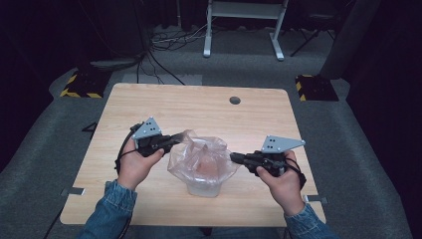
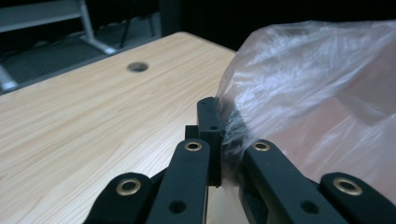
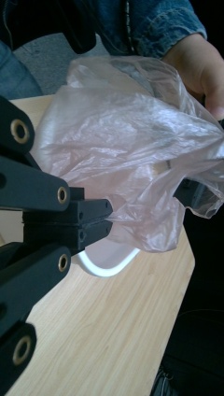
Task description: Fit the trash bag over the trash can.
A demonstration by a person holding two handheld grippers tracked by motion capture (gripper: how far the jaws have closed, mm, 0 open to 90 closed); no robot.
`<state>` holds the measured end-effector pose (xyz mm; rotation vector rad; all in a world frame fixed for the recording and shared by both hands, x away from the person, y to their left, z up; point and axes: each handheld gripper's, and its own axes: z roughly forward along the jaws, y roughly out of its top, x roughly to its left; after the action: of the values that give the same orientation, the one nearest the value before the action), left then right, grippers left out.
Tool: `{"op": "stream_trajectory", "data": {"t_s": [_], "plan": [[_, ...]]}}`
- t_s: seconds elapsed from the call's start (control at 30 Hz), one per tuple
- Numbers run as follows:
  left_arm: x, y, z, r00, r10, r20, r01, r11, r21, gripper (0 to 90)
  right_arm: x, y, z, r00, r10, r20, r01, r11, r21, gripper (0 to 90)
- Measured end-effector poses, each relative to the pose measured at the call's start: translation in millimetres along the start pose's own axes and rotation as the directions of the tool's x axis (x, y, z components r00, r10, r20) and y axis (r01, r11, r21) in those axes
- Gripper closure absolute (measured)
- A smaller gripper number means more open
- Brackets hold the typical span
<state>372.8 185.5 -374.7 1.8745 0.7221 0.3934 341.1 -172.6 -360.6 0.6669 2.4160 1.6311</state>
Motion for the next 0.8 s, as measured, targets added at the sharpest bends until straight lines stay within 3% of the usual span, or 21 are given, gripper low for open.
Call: {"op": "stream_trajectory", "data": {"t_s": [0.1, 0.17, 0.2, 0.23, 0.27, 0.3, 0.33, 0.4, 0.47, 0.5, 0.53, 0.57, 0.63, 0.67, 0.73, 0.8], "plan": [[-4.9, -0.1, -0.6, 0.9961, 0.078, -0.041, -0.077, 0.9968, 0.022, 90.0, -0.5, -2.6, -5.5, 0.9998, 0.013, -0.015, -0.013, 1.000, -0.004, 90.0], [-12.0, 2.0, 1.0, 0.9830, 0.167, -0.077, -0.163, 0.9852, 0.052, 90.0, 0.9, -3.4, -7.7, 0.9999, 0.011, -0.013, -0.011, 1.000, 0.001, 90.0], [-14.2, 2.7, 1.7, 0.9779, 0.189, -0.088, -0.185, 0.9812, 0.055, 88.6, 1.5, -3.5, -8.7, 0.9998, 0.012, -0.014, -0.012, 1.000, -0.002, 90.0], [-14.4, 3.3, 2.1, 0.9773, 0.193, -0.087, -0.190, 0.9809, 0.040, 77.8, 1.4, -3.3, -9.9, 0.9999, 0.009, -0.010, -0.009, 1.000, -0.007, 90.0], [-14.0, 3.3, 2.3, 0.9820, 0.179, -0.061, -0.179, 0.9839, 0.009, 64.6, 0.7, -3.1, -11.5, 0.9999, 0.014, -0.007, -0.014, 1.000, -0.016, 90.0], [-12.5, 2.8, 1.2, 0.9865, 0.162, -0.022, -0.162, 0.9867, -0.013, 57.6, -1.1, -2.9, -13.3, 0.9997, 0.023, -0.005, -0.023, 0.999, -0.028, 90.0], [-11.0, 1.9, -0.7, 0.9895, 0.145, 0.007, -0.144, 0.9890, -0.032, 61.7, -3.5, -2.8, -15.3, 0.9995, 0.032, -0.005, -0.032, 0.999, -0.039, 90.0], [-8.2, 0.2, -4.4, 0.9882, 0.146, 0.047, -0.142, 0.9870, -0.076, 60.1, -8.4, -3.2, -18.0, 0.9983, 0.058, -0.001, -0.058, 0.997, -0.056, 90.0], [-8.2, -1.5, -6.8, 0.9855, 0.143, 0.092, -0.134, 0.9863, -0.096, 67.5, -12.2, -3.5, -18.2, 0.9966, 0.082, 0.008, -0.081, 0.994, -0.077, 81.3], [-9.0, -1.8, -7.7, 0.9844, 0.121, 0.127, -0.108, 0.9885, -0.106, 72.3, -13.1, -3.1, -17.7, 0.9971, 0.073, 0.022, -0.071, 0.994, -0.087, 74.2], [-9.3, -1.2, -8.7, 0.9822, 0.111, 0.151, -0.095, 0.9892, -0.112, 79.5, -12.2, -1.9, -16.4, 0.9982, 0.050, 0.033, -0.046, 0.993, -0.105, 67.1], [-10.6, -0.3, -9.2, 0.9818, 0.098, 0.163, -0.079, 0.9901, -0.116, 84.1, -10.0, -0.3, -14.9, 0.9987, 0.026, 0.043, -0.021, 0.993, -0.116, 65.6], [-11.4, 2.9, -10.5, 0.9855, 0.078, 0.151, -0.066, 0.9946, -0.081, 89.5, -3.4, 3.9, -11.5, 0.9987, -0.031, 0.041, 0.036, 0.991, -0.128, 67.4], [-13.2, 4.3, -10.0, 0.9871, 0.050, 0.152, -0.041, 0.9971, -0.065, 89.8, 0.7, 6.6, -9.6, 0.9966, -0.070, 0.044, 0.075, 0.989, -0.128, 68.6], [-15.7, 7.3, -9.5, 0.9915, 0.027, 0.127, -0.022, 0.9989, -0.041, 89.9, 9.3, 13.1, -5.3, 0.9831, -0.165, 0.079, 0.174, 0.977, -0.120, 64.6], [-18.2, 9.5, -9.2, 0.9950, 0.010, 0.099, -0.008, 0.9998, -0.021, 89.9, 18.6, 19.3, -0.9, 0.9539, -0.275, 0.120, 0.288, 0.951, -0.112, 54.5]]}}
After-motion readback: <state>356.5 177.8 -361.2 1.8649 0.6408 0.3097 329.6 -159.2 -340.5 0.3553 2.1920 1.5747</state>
